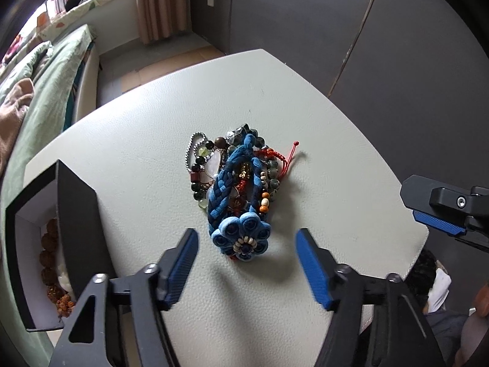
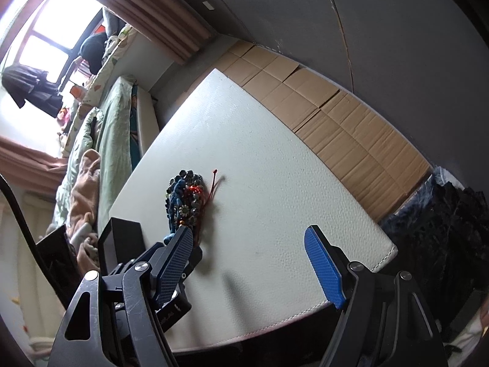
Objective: Organize jewelry
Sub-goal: 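Move the left gripper to the blue braided bracelet and close on it, then lift the blue bracelet with the left gripper while the right gripper grasps the red-string bracelet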
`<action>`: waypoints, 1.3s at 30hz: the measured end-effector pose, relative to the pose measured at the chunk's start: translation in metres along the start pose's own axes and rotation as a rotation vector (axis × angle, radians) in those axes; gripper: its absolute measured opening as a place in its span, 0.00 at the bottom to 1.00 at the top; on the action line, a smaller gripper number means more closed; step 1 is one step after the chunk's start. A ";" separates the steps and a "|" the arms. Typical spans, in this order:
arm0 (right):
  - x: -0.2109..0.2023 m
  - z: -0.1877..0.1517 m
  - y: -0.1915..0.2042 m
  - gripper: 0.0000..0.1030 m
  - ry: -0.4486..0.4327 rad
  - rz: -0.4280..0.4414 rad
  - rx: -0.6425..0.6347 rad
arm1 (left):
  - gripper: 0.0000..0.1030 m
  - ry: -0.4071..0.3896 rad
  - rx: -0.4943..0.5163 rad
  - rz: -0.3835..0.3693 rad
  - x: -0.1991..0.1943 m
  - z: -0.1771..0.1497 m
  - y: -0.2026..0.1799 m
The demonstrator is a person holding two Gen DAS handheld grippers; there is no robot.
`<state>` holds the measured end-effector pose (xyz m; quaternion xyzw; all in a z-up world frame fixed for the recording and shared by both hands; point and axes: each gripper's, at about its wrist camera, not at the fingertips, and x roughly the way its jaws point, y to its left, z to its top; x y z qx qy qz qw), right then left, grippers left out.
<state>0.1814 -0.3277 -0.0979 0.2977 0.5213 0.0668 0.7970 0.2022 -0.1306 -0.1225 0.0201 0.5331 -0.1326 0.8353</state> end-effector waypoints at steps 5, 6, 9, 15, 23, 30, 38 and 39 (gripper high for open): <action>0.005 0.001 0.003 0.74 0.014 -0.009 -0.006 | 0.36 0.007 -0.048 -0.044 0.001 0.005 0.009; 0.007 0.001 0.004 0.74 0.016 -0.011 -0.010 | 0.35 -0.003 -0.055 -0.056 -0.003 0.007 0.011; 0.009 0.002 0.007 0.74 0.016 -0.019 -0.016 | 0.35 -0.034 -0.067 -0.073 -0.015 0.011 0.016; 0.018 0.005 0.014 0.74 0.022 -0.009 -0.031 | 0.35 -0.075 -0.105 -0.106 -0.036 0.018 0.032; 0.036 0.013 0.041 0.59 0.020 0.037 -0.110 | 0.34 -0.146 -0.176 -0.152 -0.064 0.030 0.063; 0.063 0.022 0.049 0.42 0.030 0.091 -0.132 | 0.34 -0.202 -0.221 -0.175 -0.082 0.032 0.086; 0.087 0.026 0.046 0.20 0.058 0.100 -0.109 | 0.34 -0.207 -0.261 -0.185 -0.082 0.036 0.109; 0.089 0.027 0.047 0.19 0.057 0.110 -0.105 | 0.34 -0.208 -0.263 -0.185 -0.082 0.037 0.110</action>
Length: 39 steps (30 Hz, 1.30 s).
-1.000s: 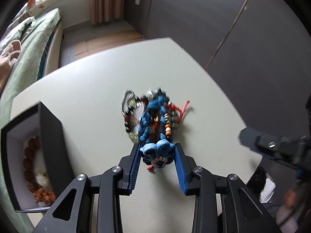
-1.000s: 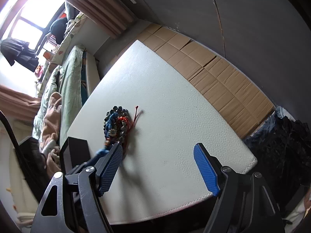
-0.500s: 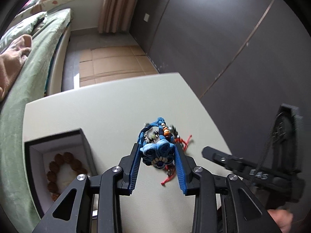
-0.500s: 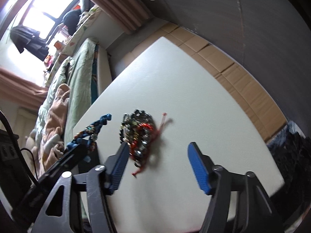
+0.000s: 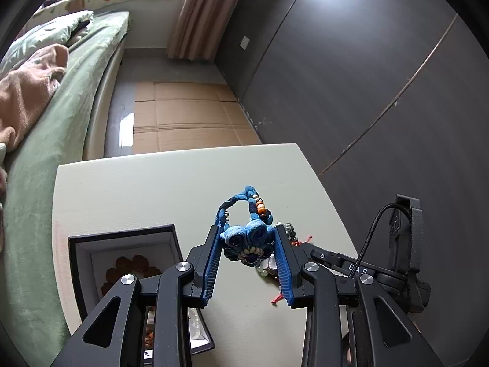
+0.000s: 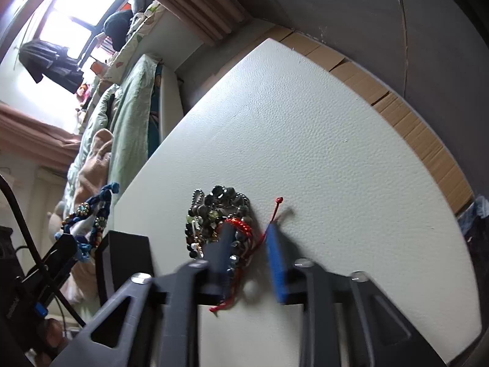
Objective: Organize jewelry
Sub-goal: 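Lift the blue bracelet with the left gripper while the right gripper grasps the red-string bracelet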
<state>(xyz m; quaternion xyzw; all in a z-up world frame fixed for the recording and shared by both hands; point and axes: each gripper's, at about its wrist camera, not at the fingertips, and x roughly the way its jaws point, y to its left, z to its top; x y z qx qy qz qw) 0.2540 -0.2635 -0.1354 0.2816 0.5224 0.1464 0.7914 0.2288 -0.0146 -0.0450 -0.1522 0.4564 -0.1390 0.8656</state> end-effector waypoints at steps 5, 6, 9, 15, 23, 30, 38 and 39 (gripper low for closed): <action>0.005 0.000 0.003 0.12 0.010 0.015 0.003 | 0.35 -0.006 -0.002 0.001 -0.004 0.000 0.001; 0.003 -0.001 0.005 0.12 0.002 0.004 -0.003 | 0.35 -0.007 -0.002 0.001 -0.005 0.000 0.002; -0.005 -0.001 0.009 0.12 -0.018 0.000 -0.010 | 0.34 -0.013 -0.004 0.002 -0.010 0.000 0.002; -0.025 -0.006 0.023 0.10 -0.039 0.003 -0.037 | 0.34 -0.026 -0.004 0.003 -0.019 -0.001 0.001; -0.042 -0.012 0.028 0.06 -0.079 -0.008 -0.066 | 0.35 -0.050 -0.005 0.007 -0.033 -0.007 0.000; -0.019 0.000 0.025 0.44 -0.017 -0.090 -0.072 | 0.35 -0.051 -0.012 0.018 -0.036 -0.006 0.009; -0.004 0.000 0.026 0.37 0.031 0.057 -0.018 | 0.35 -0.051 -0.034 0.011 -0.035 -0.001 0.016; -0.001 -0.001 0.028 0.37 0.038 0.046 -0.027 | 0.35 -0.052 -0.033 0.008 -0.036 -0.001 0.016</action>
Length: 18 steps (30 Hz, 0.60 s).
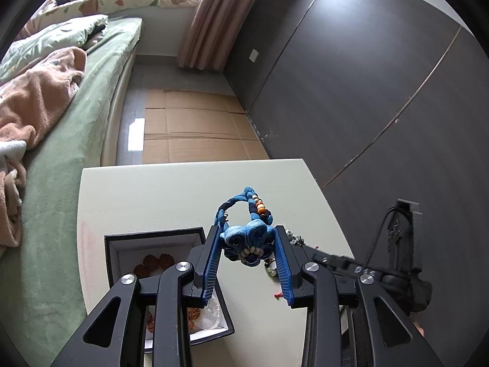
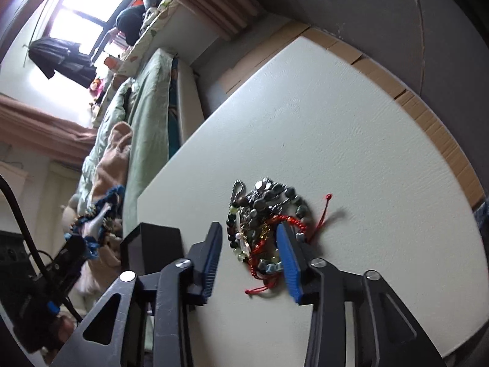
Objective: Organize jewelry
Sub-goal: 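Lift the blue bracelet with the left gripper while the right gripper grasps the red-string bracelet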
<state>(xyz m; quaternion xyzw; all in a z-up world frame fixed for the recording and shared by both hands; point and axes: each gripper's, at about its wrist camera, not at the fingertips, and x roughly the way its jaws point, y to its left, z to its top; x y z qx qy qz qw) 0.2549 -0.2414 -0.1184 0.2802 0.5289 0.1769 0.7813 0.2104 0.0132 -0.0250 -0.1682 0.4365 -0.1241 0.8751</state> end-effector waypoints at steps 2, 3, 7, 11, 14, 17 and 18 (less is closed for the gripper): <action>0.004 -0.001 0.003 0.34 0.005 -0.014 -0.012 | 0.35 -0.001 0.003 -0.002 0.000 0.001 0.000; 0.006 -0.002 0.002 0.31 0.007 -0.018 -0.013 | 0.35 -0.002 0.005 -0.003 0.000 0.000 0.000; 0.017 -0.001 0.001 0.22 0.019 -0.081 -0.009 | 0.35 0.008 0.004 -0.002 0.005 0.000 0.001; 0.019 0.001 -0.001 0.22 0.014 -0.092 -0.005 | 0.35 0.014 0.002 0.003 0.008 0.000 0.003; 0.021 0.002 -0.004 0.22 0.012 -0.080 0.019 | 0.35 0.016 0.002 0.005 0.009 0.000 0.004; 0.023 0.007 -0.001 0.22 -0.004 -0.097 0.008 | 0.35 0.020 0.006 0.007 0.010 0.000 0.003; 0.024 0.007 0.001 0.21 -0.009 -0.106 0.002 | 0.35 0.021 0.008 0.009 0.010 0.000 0.003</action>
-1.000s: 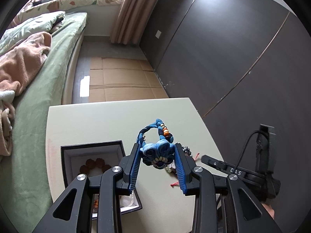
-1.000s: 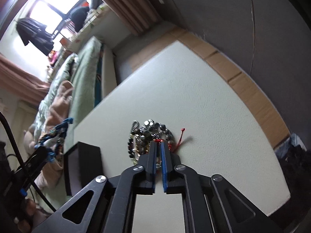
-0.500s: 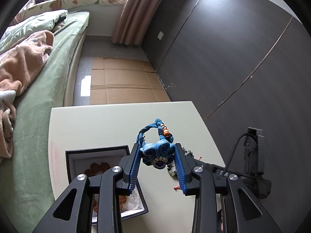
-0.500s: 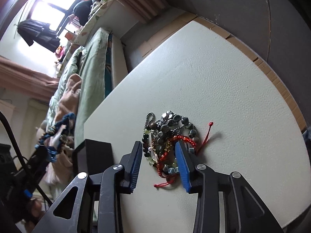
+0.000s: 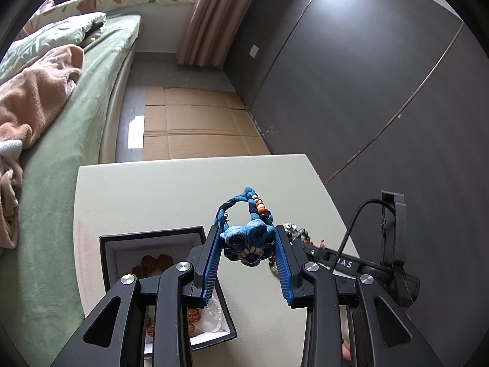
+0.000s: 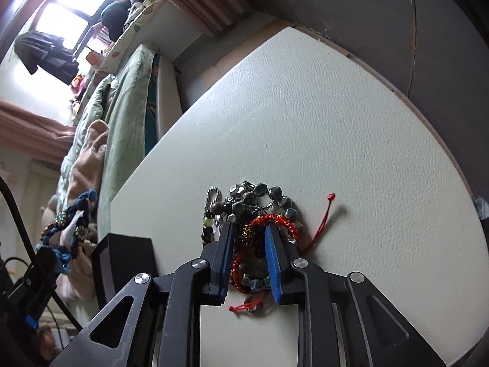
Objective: Organize jewelry
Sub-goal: 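Lift the blue bracelet with the left gripper while the right gripper grasps the red-string bracelet, then lower both held bracelets into the black box and open both grippers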
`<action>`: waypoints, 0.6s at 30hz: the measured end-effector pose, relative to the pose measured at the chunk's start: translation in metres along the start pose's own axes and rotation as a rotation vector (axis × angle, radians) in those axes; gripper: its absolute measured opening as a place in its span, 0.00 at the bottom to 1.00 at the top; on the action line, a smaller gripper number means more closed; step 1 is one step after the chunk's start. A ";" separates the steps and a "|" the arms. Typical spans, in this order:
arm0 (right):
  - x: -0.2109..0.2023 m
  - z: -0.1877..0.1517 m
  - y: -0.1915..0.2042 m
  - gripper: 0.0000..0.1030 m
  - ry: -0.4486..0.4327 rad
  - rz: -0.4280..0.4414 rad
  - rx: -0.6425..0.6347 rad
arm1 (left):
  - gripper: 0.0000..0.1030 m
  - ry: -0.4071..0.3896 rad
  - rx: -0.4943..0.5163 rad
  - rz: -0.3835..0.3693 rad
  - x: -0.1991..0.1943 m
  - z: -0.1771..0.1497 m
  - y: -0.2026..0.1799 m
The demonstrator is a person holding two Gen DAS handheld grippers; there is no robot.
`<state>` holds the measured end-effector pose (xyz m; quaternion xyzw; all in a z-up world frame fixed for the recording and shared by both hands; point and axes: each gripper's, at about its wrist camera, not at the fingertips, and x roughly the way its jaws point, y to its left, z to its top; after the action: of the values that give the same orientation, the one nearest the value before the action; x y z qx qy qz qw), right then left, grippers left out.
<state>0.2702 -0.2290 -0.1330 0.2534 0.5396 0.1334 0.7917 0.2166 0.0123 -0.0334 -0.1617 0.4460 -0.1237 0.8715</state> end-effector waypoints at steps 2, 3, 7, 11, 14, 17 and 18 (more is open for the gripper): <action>-0.003 -0.001 0.001 0.11 -0.018 -0.021 -0.010 | 0.35 -0.001 0.000 0.001 0.000 0.000 0.000; -0.006 -0.002 0.001 0.10 -0.027 -0.025 -0.012 | 0.35 -0.001 0.001 0.002 0.000 0.000 0.000; -0.019 -0.004 -0.005 0.10 -0.033 -0.003 0.014 | 0.35 -0.004 -0.005 0.004 -0.001 0.000 0.001; -0.033 -0.005 -0.010 0.10 -0.051 0.045 0.030 | 0.35 -0.008 0.000 0.001 -0.004 0.001 -0.001; -0.046 -0.005 -0.006 0.10 -0.071 0.095 0.027 | 0.35 -0.014 0.004 0.002 -0.008 0.002 -0.003; -0.062 -0.008 0.004 0.10 -0.101 0.137 0.000 | 0.35 -0.021 0.006 0.008 -0.014 0.002 -0.003; -0.066 -0.010 0.009 0.10 -0.112 0.150 -0.012 | 0.35 -0.023 0.006 0.012 -0.017 0.001 -0.003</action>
<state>0.2367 -0.2512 -0.0788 0.2954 0.4730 0.1814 0.8100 0.2077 0.0156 -0.0193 -0.1579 0.4367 -0.1180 0.8778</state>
